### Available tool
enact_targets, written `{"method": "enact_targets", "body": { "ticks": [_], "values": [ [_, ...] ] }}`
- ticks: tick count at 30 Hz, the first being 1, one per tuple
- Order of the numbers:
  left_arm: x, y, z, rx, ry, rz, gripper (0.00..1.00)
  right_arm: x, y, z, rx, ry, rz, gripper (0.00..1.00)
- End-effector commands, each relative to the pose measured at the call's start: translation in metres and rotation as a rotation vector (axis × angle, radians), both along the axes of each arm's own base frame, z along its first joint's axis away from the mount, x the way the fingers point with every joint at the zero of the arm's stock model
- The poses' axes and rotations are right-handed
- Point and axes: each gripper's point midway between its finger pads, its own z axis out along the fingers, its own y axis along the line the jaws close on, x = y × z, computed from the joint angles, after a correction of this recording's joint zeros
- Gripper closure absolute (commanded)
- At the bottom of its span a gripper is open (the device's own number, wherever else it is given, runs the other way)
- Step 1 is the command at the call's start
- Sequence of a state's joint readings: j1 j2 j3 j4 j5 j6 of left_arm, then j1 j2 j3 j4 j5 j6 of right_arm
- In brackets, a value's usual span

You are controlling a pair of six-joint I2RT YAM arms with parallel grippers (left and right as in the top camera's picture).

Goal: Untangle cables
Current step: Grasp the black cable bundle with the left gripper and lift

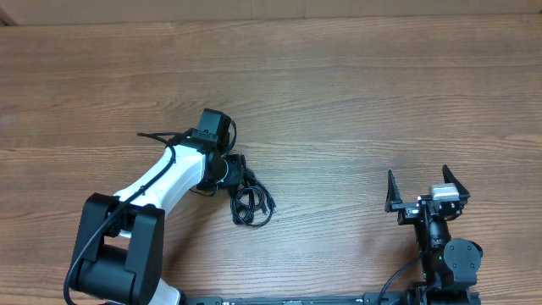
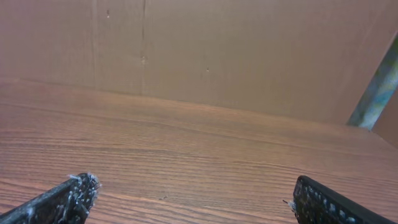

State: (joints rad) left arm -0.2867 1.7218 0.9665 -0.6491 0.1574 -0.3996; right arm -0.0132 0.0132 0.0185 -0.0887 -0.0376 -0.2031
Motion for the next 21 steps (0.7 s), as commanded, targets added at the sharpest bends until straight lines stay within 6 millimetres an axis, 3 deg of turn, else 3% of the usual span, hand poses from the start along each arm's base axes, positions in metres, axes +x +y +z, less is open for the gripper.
{"method": "enact_targets", "body": {
  "ticks": [1,5,10,14,17,21],
  "values": [
    [-0.004,-0.005,-0.004,-0.021,0.016,-0.015,0.96,0.000,-0.001,-0.002,0.000,0.000,-0.003,0.00],
    [0.001,-0.013,0.008,-0.055,-0.045,-0.123,0.96,0.000,-0.001,-0.003,0.000,0.000,-0.003,0.00],
    [0.010,-0.018,0.081,-0.068,-0.287,-0.197,0.96,0.000,-0.001,-0.003,0.000,0.000,-0.003,0.00],
    [0.001,-0.027,0.147,-0.095,-0.499,-0.276,0.96,0.000,-0.001,-0.002,0.000,0.000,-0.003,0.00],
    [-0.011,-0.028,0.178,-0.106,-0.597,-0.317,0.96,0.000,-0.001,-0.002,0.000,0.000,-0.003,0.00],
    [-0.029,-0.021,0.204,-0.112,-0.672,-0.332,0.96,0.000,-0.001,-0.003,0.000,0.000,-0.003,0.00]
  ]
}}
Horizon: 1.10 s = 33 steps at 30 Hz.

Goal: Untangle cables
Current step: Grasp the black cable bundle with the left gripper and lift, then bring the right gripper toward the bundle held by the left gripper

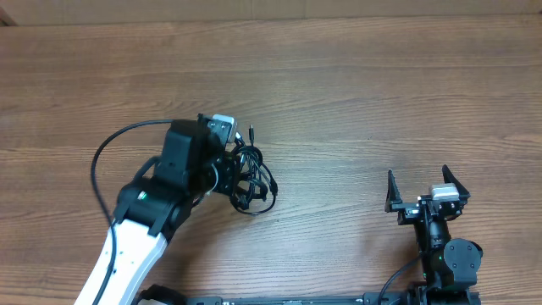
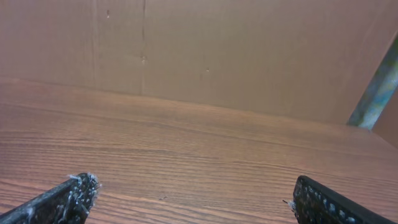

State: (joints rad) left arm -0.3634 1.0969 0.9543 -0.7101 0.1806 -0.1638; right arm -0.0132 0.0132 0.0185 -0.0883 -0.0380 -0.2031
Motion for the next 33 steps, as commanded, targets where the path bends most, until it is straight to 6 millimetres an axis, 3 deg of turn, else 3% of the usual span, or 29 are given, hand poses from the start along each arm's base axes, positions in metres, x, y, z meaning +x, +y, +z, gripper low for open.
{"method": "enact_targets", "body": {
  "ticks": [1,9,10,12,14,17,21,24,33],
  "values": [
    [-0.015,0.004,0.031,-0.018,-0.102,-0.021,0.96,0.000,-0.001,-0.003,0.000,0.000,-0.003,0.00],
    [-0.026,0.006,0.043,-0.112,-0.080,0.052,0.96,0.000,0.007,0.002,0.001,-0.020,0.043,0.00],
    [-0.028,-0.001,0.048,-0.150,-0.081,0.031,0.96,-0.001,0.017,0.004,0.001,-0.027,0.103,0.00],
    [-0.026,-0.007,0.054,-0.211,-0.076,0.038,0.96,-0.014,0.061,0.005,0.005,-0.031,0.368,0.00],
    [-0.024,-0.006,0.055,-0.236,-0.063,0.078,0.96,-0.045,0.109,0.009,0.002,-0.048,0.704,0.00],
    [-0.022,-0.006,0.057,-0.261,-0.057,0.108,0.96,-0.069,0.130,0.015,0.006,-0.071,0.885,0.00],
    [-0.014,0.001,0.061,-0.339,-0.027,0.260,0.96,-0.070,0.126,0.051,0.422,0.004,0.878,0.00],
    [-0.009,0.008,0.062,-0.382,-0.008,0.362,0.96,-0.070,0.124,0.057,0.457,0.038,0.859,0.00],
    [-0.001,0.002,0.077,-0.549,0.027,0.461,0.96,-0.062,0.118,0.092,0.602,0.271,0.763,0.00]
  ]
}}
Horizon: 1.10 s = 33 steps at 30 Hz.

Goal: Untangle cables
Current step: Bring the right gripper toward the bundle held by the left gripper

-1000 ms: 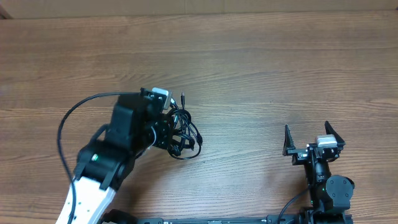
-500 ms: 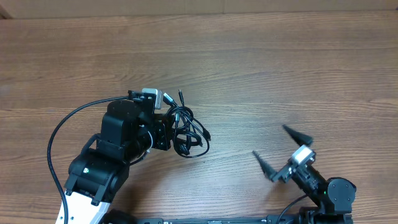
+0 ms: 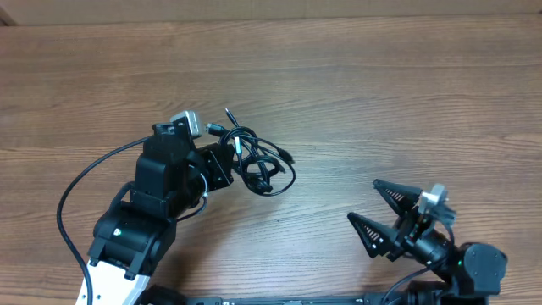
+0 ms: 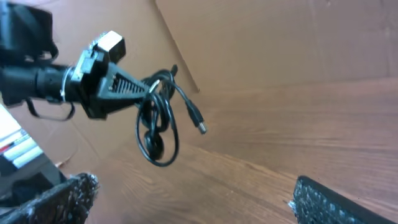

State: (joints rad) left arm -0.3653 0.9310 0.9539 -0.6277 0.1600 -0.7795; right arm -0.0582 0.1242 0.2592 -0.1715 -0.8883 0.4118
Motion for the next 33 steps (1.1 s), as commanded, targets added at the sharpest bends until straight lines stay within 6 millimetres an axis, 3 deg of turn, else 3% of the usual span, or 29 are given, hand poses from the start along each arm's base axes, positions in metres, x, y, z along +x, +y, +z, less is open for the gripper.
{"method": "enact_targets", "body": {
  "ticks": [1,4,6,8,13,19,25,27,29,32,33],
  "values": [
    [0.002,-0.003,0.016,-0.099,-0.013,0.046,0.96,0.006,0.000,0.024,0.014,0.078,0.003,0.00],
    [0.003,-0.010,0.024,-0.155,-0.019,0.035,0.96,0.007,0.010,0.037,0.028,0.188,0.109,0.00],
    [0.002,-0.018,0.031,-0.204,-0.023,0.006,0.96,-0.004,0.026,0.057,0.042,0.191,0.313,0.00],
    [0.001,-0.021,0.033,-0.240,-0.011,0.000,0.96,-0.013,0.033,0.063,0.054,0.179,0.446,0.00],
    [-0.007,-0.043,0.053,-0.342,-0.029,-0.121,0.96,0.003,0.031,0.058,0.189,0.434,0.412,0.00],
    [-0.010,-0.052,0.065,-0.379,-0.056,-0.168,0.96,-0.005,0.041,0.063,0.159,0.382,0.471,0.00],
    [-0.022,-0.079,0.065,-0.398,-0.038,-0.239,0.96,-0.003,0.055,0.061,0.135,0.356,0.457,0.02],
    [-0.021,-0.084,0.060,-0.384,-0.026,-0.235,0.96,-0.005,0.058,0.061,0.133,0.356,0.468,0.11],
    [-0.018,-0.086,0.055,-0.385,-0.008,-0.229,0.96,-0.006,0.058,0.060,0.131,0.356,0.471,0.41],
    [-0.016,-0.087,0.058,-0.389,-0.020,-0.230,0.96,-0.006,0.058,0.060,0.120,0.338,0.472,0.67],
    [-0.016,-0.087,0.058,-0.391,-0.023,-0.231,0.96,-0.006,0.058,0.060,0.120,0.340,0.472,0.71]
  ]
}}
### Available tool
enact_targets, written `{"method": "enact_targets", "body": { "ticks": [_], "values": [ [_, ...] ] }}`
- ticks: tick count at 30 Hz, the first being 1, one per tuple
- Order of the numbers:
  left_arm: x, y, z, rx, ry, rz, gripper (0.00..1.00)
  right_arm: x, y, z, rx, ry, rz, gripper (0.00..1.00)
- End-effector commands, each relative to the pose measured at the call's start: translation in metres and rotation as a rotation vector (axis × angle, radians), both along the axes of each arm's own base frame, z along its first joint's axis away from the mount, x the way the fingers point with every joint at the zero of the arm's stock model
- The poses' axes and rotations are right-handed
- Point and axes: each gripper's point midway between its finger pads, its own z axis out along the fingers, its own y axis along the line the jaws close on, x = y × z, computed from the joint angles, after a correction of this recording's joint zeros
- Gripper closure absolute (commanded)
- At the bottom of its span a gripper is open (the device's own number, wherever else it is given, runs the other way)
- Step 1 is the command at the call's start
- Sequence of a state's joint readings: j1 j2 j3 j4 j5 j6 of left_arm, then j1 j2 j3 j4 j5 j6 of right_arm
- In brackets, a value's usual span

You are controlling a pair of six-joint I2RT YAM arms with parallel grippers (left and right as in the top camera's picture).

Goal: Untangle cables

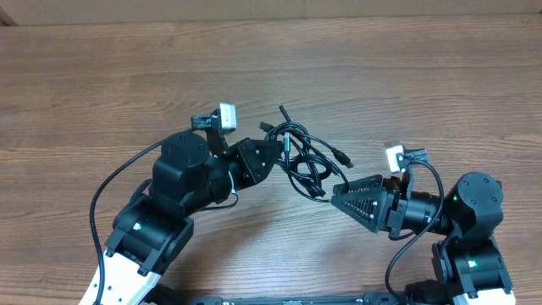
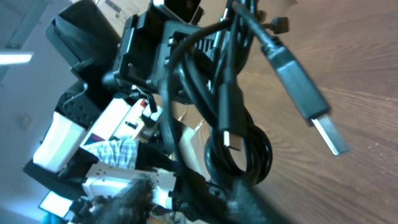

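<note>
A bundle of tangled black cables hangs above the wooden table, and my left gripper is shut on its left side. Plug ends stick out of the bundle, one a USB plug. My right gripper points left at the bundle's lower right, tips just short of it. In the right wrist view the cable loops fill the frame, with the left gripper behind them. My right gripper is open with a narrow gap, its blurred fingertips right below the lowest loop.
The left arm's own black lead arcs out to its left. A thin wire loops over the right arm's wrist. A cardboard wall runs along the table's far edge.
The left gripper has carried the cable bundle further right, toward the table's middle. The right gripper has moved up and left to the bundle, rolled over, and its fingers stand closer together.
The left gripper was down on the cable bundle lying on the table while the right arm rested at the front right, open. Then the bundle was lifted, and the right arm had turned toward it. Now both grippers meet at the bundle over mid-table.
</note>
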State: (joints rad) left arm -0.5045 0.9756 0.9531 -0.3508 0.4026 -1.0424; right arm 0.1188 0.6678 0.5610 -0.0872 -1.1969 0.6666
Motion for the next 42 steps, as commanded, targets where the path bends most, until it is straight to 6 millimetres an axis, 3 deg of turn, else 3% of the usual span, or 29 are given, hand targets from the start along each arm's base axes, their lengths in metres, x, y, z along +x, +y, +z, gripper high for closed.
{"method": "enact_targets", "body": {
  "ticks": [1,7,16,20,24,31,33,34,35,42],
  "values": [
    [0.000,-0.002,0.010,-0.023,-0.024,0.004,0.96,0.000,0.000,0.010,-0.002,-0.047,-0.005,0.79],
    [0.000,-0.002,0.010,0.017,-0.076,-0.017,0.96,0.008,-0.003,0.000,-0.019,0.010,-0.061,0.96],
    [0.000,-0.001,0.009,0.266,-0.405,-0.157,0.96,0.029,-0.016,-0.037,-0.115,0.152,-0.235,0.96],
    [0.002,0.001,0.006,0.417,-0.578,-0.226,0.96,0.029,-0.017,-0.039,-0.120,0.154,-0.241,0.96],
    [0.016,0.016,0.002,0.519,-0.593,-0.140,0.96,0.029,-0.018,-0.043,-0.135,0.154,-0.247,0.96],
    [0.018,0.018,0.002,0.672,-0.754,-0.211,0.96,0.028,-0.019,-0.049,-0.166,0.137,-0.244,0.96],
    [0.017,0.018,0.000,0.704,-0.780,-0.234,0.96,0.028,-0.019,-0.048,-0.172,0.109,-0.240,0.87],
    [0.015,0.018,-0.003,0.719,-0.788,-0.256,0.96,0.027,-0.018,-0.049,-0.179,0.093,-0.232,0.39],
    [0.009,0.013,-0.006,0.729,-0.822,-0.315,0.96,0.023,-0.016,-0.047,-0.186,0.045,-0.196,0.00],
    [-0.030,-0.011,-0.011,0.665,-1.010,-0.608,0.96,0.008,-0.008,-0.037,-0.160,-0.057,-0.084,0.00]
  ]
}}
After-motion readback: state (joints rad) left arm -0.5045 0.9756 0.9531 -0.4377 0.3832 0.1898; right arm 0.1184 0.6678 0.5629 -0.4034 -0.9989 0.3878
